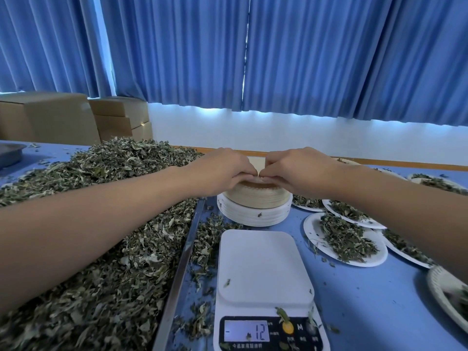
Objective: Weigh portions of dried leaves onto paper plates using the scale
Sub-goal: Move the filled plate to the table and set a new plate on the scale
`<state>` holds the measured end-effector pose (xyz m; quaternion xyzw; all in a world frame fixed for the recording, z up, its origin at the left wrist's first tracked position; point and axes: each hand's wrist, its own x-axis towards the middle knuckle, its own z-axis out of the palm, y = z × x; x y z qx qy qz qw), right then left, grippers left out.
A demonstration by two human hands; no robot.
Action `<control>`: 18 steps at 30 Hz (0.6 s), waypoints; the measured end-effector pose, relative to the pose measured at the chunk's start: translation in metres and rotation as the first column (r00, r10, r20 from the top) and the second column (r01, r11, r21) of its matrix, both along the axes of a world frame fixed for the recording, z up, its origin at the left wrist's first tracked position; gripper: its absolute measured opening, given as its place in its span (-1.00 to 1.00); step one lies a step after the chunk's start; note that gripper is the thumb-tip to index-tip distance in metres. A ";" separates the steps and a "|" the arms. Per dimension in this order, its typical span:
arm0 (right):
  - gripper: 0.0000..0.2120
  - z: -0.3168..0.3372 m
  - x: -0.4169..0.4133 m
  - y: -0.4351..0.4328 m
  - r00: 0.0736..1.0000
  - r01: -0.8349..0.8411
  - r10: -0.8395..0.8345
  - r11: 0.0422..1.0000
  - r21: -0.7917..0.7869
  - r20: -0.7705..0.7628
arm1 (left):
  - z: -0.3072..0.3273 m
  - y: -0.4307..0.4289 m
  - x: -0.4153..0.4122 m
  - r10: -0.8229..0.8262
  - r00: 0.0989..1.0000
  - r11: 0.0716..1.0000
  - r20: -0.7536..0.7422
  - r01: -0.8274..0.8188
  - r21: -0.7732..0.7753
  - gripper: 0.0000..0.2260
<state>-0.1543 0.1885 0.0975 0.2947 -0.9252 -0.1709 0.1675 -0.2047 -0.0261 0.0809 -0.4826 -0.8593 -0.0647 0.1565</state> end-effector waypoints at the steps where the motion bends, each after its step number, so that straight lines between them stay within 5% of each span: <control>1: -0.64 0.000 0.000 0.000 1.000 0.002 -0.002 1.000 -0.003 0.001 | 0.000 0.000 0.000 -0.001 1.000 1.000 0.005 0.001 0.006 -0.78; 18: -0.66 0.000 -0.001 -0.003 1.000 -0.002 0.002 0.999 -0.034 -0.003 | 0.001 0.000 0.002 0.015 0.999 1.000 0.043 -0.015 0.002 -0.79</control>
